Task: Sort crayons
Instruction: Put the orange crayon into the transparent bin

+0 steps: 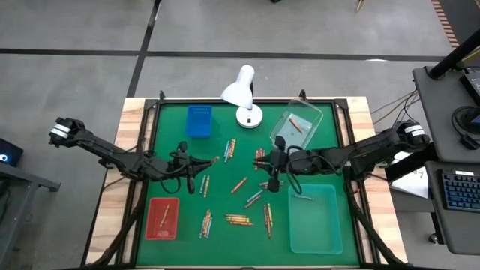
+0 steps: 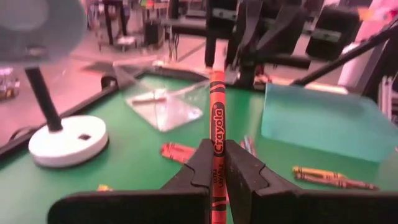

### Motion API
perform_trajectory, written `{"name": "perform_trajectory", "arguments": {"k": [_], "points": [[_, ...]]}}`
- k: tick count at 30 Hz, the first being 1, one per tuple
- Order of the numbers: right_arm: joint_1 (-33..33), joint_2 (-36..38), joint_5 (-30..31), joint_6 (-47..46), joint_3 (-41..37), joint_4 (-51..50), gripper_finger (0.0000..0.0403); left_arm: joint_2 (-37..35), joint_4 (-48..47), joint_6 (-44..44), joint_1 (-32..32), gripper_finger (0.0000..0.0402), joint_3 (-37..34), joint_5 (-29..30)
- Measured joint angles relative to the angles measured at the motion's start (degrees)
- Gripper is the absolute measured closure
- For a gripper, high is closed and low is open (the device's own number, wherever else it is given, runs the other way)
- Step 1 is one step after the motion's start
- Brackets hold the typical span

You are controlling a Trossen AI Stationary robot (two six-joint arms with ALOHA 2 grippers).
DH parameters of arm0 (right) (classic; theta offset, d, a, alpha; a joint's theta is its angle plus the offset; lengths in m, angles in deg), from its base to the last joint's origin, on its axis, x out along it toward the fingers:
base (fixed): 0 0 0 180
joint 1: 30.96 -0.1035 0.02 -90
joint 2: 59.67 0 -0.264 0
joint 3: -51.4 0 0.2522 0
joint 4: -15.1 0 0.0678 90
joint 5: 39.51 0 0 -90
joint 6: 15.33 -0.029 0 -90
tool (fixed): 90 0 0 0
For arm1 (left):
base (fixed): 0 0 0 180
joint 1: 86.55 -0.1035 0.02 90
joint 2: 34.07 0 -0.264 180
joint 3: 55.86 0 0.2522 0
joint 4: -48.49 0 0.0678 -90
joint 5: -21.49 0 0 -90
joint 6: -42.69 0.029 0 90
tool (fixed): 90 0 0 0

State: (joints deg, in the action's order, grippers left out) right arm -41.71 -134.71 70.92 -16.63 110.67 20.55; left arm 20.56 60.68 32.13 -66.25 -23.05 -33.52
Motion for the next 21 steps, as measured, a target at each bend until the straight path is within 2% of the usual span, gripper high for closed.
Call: {"name": "perform_trajectory", "arguments": {"k": [4,8,12,16,21], "points": [[0.00,-4.59,-0.10,5.79,-1.06,12.07,0.0355,2.76,10.07,3.53,0.09,0.0401,-2.15,-0.09],[0.02,-10.54,-2.78,10.06,-0.37,22.41,0.0355,6.80,17.73,6.86,0.09,0.0401,-2.58,-0.48],[0.00,-15.93,-3.04,13.05,1.51,31.58,0.0355,11.25,28.52,11.51,0.09,0.0402,-2.53,-2.76],[0.00,-19.57,-2.89,14.48,4.21,35.51,0.0355,15.38,38.01,15.10,0.09,0.0402,-2.58,-6.02],[0.00,-21.64,-3.01,12.92,8.06,34.19,0.0355,20.05,42.84,15.95,0.07,0.0402,-2.51,-6.11]]}}
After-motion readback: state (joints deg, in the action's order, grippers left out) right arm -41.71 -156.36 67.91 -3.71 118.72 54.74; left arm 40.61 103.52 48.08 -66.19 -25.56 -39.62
